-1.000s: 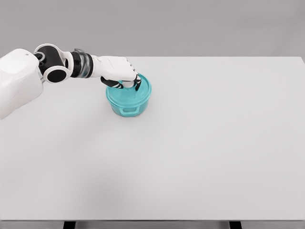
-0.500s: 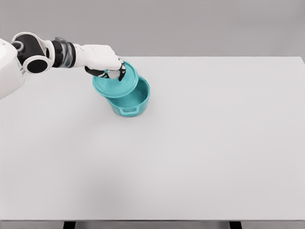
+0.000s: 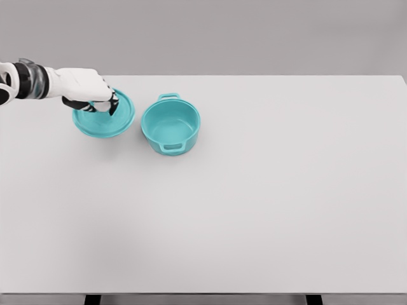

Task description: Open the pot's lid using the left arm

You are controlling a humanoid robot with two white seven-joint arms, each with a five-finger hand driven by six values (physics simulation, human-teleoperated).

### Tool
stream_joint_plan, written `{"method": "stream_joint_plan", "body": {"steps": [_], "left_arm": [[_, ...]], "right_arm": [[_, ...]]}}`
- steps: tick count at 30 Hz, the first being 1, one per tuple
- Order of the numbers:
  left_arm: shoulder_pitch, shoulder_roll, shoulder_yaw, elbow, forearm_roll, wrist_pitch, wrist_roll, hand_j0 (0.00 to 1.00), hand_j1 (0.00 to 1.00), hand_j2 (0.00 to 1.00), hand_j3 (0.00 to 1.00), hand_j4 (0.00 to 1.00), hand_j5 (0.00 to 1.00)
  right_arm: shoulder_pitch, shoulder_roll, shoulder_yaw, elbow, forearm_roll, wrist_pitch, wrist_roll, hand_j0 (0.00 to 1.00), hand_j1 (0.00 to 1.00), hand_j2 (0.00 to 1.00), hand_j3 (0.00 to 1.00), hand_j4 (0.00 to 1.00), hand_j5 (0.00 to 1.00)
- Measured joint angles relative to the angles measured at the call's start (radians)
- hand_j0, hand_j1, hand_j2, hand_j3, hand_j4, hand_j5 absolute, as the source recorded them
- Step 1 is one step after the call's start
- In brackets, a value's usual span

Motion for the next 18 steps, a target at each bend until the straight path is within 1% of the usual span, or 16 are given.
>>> {"method": "stream_joint_plan", "body": {"steps": [1,4,6,7,9,11,13,14,17,18], "left_arm": [[0.002,0.001,-0.001,0.001,0.000,0.000,0.000,0.66,0.66,0.66,0.66,0.66,0.66],[0.002,0.002,-0.002,0.003,0.002,0.002,0.000,0.84,0.84,0.84,0.84,0.84,0.84],[0.008,0.003,-0.003,0.004,0.002,0.003,0.000,0.91,0.91,0.91,0.91,0.91,0.91],[0.008,0.003,-0.003,0.004,0.003,0.003,0.000,0.91,0.91,0.91,0.91,0.91,0.91],[0.008,0.003,-0.003,0.004,0.003,0.003,0.000,1.00,1.00,1.00,1.00,1.00,1.00],[0.026,0.015,-0.003,0.007,0.008,0.004,0.000,1.00,1.00,1.00,1.00,1.00,1.00],[0.029,0.035,-0.002,0.029,0.013,0.005,0.000,1.00,1.00,1.00,1.00,1.00,1.00],[0.029,0.041,-0.001,0.061,0.024,0.005,0.000,1.00,1.00,1.00,1.00,1.00,1.00],[0.032,0.051,0.003,0.196,0.068,0.004,0.002,1.00,1.00,1.00,1.00,1.00,1.00],[0.038,0.053,0.003,0.226,0.075,0.003,0.003,1.00,1.00,1.00,1.00,1.00,1.00]], "right_arm": [[0.000,0.000,0.000,0.000,0.000,0.000,0.000,1.00,1.00,1.00,1.00,1.00,1.00],[0.000,0.000,0.000,0.000,0.000,0.000,0.000,1.00,1.00,1.00,1.00,1.00,1.00],[0.000,0.000,0.000,0.000,0.000,0.000,0.000,1.00,1.00,1.00,1.00,1.00,1.00],[0.000,0.000,0.000,0.000,0.000,0.000,0.001,1.00,1.00,1.00,1.00,1.00,1.00],[0.000,0.000,0.000,0.000,0.000,0.000,0.000,1.00,1.00,1.00,1.00,1.00,1.00],[0.000,0.000,0.000,0.000,0.000,0.000,0.000,1.00,1.00,1.00,1.00,1.00,1.00],[0.000,0.000,0.000,0.000,0.000,0.000,0.000,1.00,1.00,1.00,1.00,1.00,1.00],[0.000,0.000,0.000,0.000,0.000,0.000,0.000,1.00,1.00,1.00,1.00,1.00,1.00],[0.000,0.000,0.000,0.000,0.000,0.000,0.000,1.00,1.00,1.00,1.00,1.00,1.00],[0.000,0.000,0.000,0.000,0.000,0.000,0.000,1.00,1.00,1.00,1.00,1.00,1.00]]}}
